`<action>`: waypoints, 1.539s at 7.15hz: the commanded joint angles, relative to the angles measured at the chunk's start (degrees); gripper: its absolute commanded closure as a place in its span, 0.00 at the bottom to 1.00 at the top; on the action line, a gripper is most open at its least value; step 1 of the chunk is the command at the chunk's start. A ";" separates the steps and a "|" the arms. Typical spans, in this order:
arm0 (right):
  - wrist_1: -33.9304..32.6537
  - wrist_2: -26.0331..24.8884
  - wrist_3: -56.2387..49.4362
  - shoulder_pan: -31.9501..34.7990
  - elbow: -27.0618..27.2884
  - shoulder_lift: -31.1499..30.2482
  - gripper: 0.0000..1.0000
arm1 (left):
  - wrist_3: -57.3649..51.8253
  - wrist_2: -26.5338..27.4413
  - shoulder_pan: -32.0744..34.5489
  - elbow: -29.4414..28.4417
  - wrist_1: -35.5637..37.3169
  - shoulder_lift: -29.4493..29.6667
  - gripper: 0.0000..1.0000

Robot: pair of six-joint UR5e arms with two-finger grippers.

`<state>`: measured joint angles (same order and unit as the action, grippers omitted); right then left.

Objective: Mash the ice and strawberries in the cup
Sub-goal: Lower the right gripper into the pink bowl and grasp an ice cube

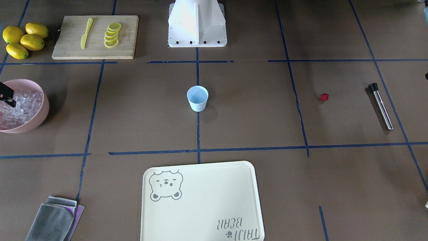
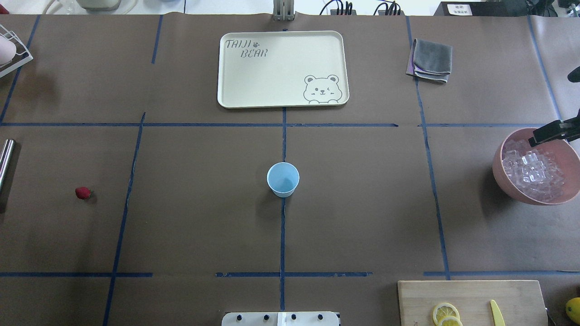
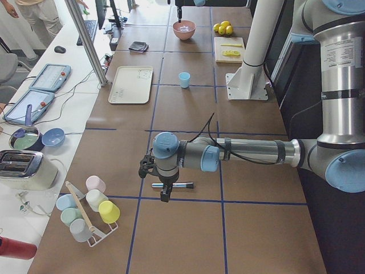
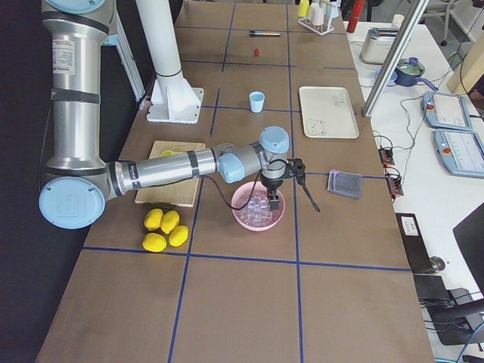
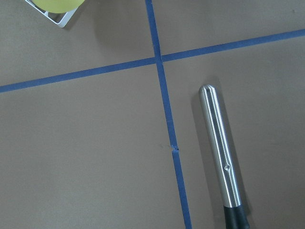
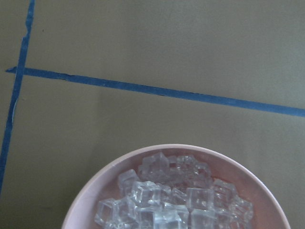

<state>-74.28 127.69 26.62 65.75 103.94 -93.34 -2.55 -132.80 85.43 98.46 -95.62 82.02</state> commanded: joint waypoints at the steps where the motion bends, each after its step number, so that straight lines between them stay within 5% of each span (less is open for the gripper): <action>1: 1.59 -2.18 1.59 -3.43 -1.02 0.18 0.07 | 0.00 0.00 0.00 -0.02 0.00 -0.10 0.00; 7: 1.59 -2.09 0.19 -4.06 -4.62 0.35 0.18 | 0.00 -0.09 0.09 0.06 0.00 -0.19 0.00; 8: 1.59 -1.92 0.27 -4.06 -4.71 0.61 0.28 | 0.00 -0.09 0.00 0.06 -0.09 -0.19 0.00; 10: 1.59 -1.48 0.45 -4.06 -4.54 0.62 0.74 | 0.00 -0.09 0.00 0.06 -0.09 -0.19 0.00; 11: 1.59 -1.48 0.36 -4.06 -4.37 0.62 0.84 | 0.00 -0.09 0.00 0.06 -0.09 -0.19 0.00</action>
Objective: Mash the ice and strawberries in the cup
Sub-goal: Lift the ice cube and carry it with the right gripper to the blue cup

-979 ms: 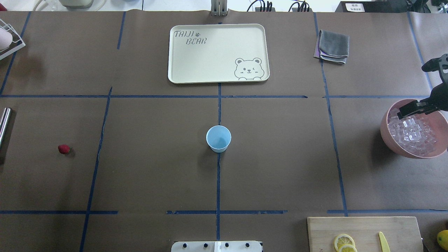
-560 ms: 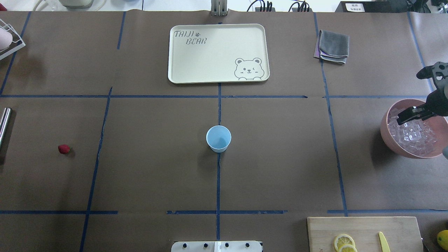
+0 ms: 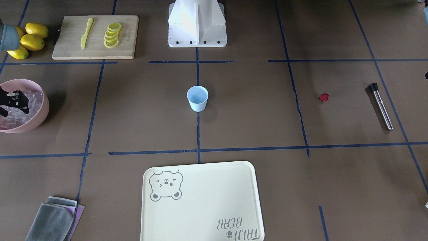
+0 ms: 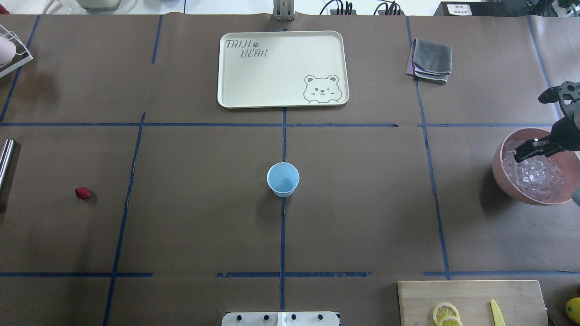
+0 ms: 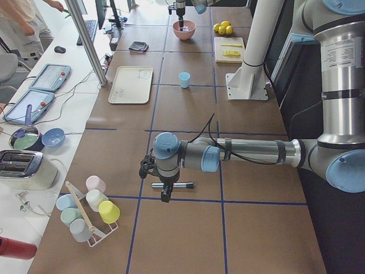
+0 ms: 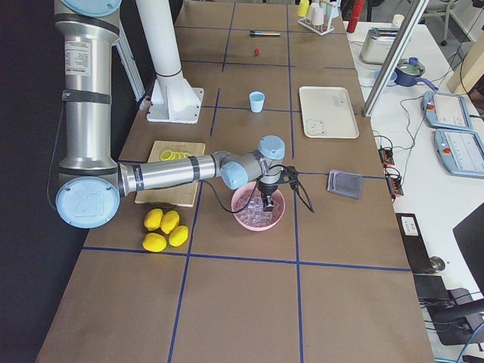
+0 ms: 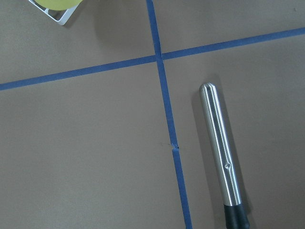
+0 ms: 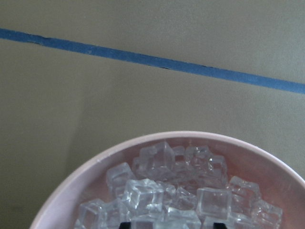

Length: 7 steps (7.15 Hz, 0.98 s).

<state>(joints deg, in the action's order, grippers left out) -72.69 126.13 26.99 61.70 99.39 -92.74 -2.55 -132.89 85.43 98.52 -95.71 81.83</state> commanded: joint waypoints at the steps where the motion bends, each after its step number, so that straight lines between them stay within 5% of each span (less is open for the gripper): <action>1: 0.00 0.08 0.00 0.09 0.36 0.02 0.90 | 0.00 0.00 0.08 0.00 -0.01 0.00 0.00; 7: -1.92 0.08 1.05 5.01 3.79 7.63 1.00 | 0.00 0.00 0.08 0.09 -0.01 0.00 0.00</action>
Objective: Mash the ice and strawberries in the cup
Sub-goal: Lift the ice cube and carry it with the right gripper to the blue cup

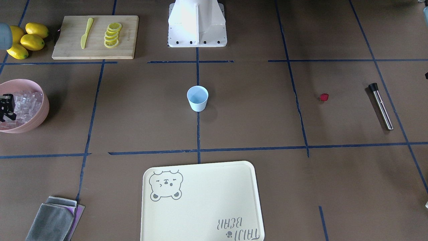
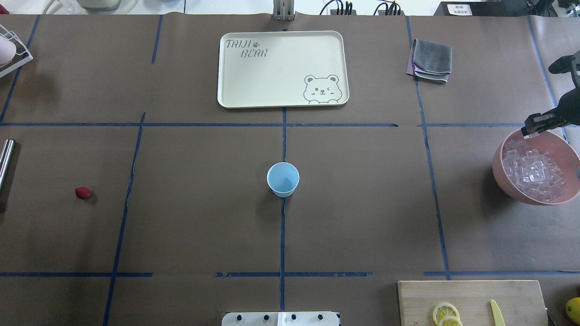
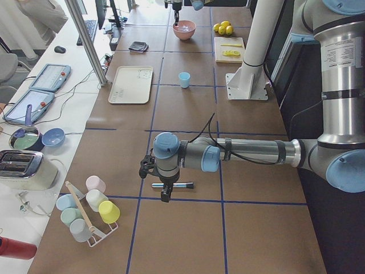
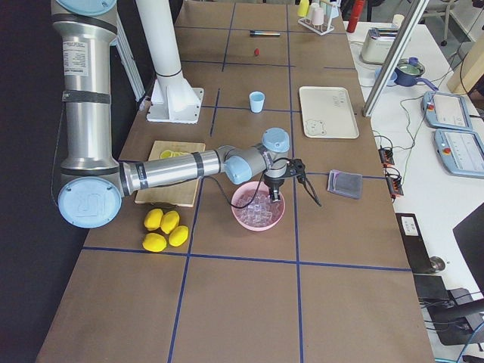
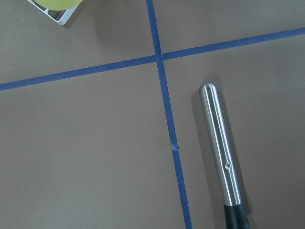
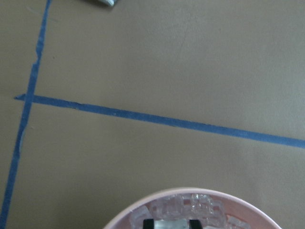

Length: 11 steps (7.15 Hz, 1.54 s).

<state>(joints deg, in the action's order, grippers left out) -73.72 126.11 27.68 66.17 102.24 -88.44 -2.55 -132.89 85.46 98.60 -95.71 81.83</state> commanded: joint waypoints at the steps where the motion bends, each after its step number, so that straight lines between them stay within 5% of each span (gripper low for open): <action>1: -2.55 0.27 0.36 0.11 1.73 6.93 0.96 | 0.00 0.00 -0.03 0.02 0.00 0.00 0.00; 3: -2.92 -2.26 0.44 -8.20 2.62 14.66 0.96 | 0.00 0.09 -0.03 -0.07 -0.09 0.09 0.00; 5: -10.08 -4.82 7.08 -13.93 2.88 23.27 0.96 | 0.00 0.00 0.06 0.54 -0.09 0.18 0.00; 7: -14.40 -18.11 19.87 -26.45 5.50 28.20 1.00 | 0.00 0.00 -0.03 0.63 -0.18 0.18 0.00; 9: -29.66 -23.61 27.57 -35.63 4.12 39.96 1.00 | 0.00 -0.09 -0.03 0.72 -0.18 0.18 0.00; 11: -30.43 -24.68 36.80 -39.61 -2.18 46.83 1.00 | 0.00 -0.09 -0.03 0.72 -0.18 0.18 0.00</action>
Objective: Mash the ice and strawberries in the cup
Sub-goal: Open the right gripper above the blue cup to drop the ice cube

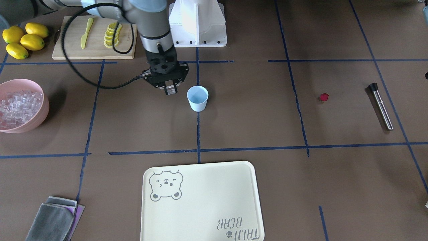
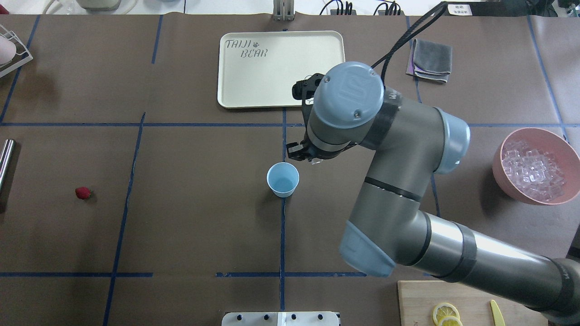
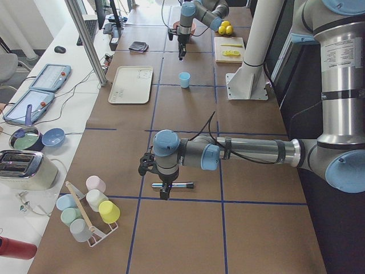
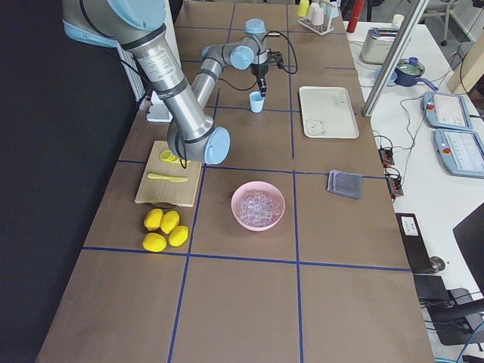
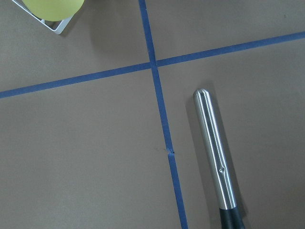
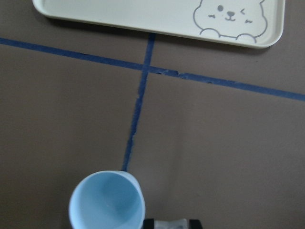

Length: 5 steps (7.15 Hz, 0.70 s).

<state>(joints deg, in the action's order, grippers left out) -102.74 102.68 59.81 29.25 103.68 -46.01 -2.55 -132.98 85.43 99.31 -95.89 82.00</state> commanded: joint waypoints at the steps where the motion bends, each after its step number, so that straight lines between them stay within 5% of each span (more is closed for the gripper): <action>1: -1.32 -5.87 7.22 -4.44 -5.75 5.92 1.00 | 0.00 0.00 0.00 0.01 0.00 0.00 0.00; 5: 0.07 -7.76 6.29 -4.81 -8.32 5.85 0.96 | 0.00 0.00 0.00 0.01 0.00 0.00 0.00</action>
<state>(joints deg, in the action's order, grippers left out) -103.52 95.16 66.71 24.48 95.90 -40.10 -2.55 -132.98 85.47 99.32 -95.89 82.00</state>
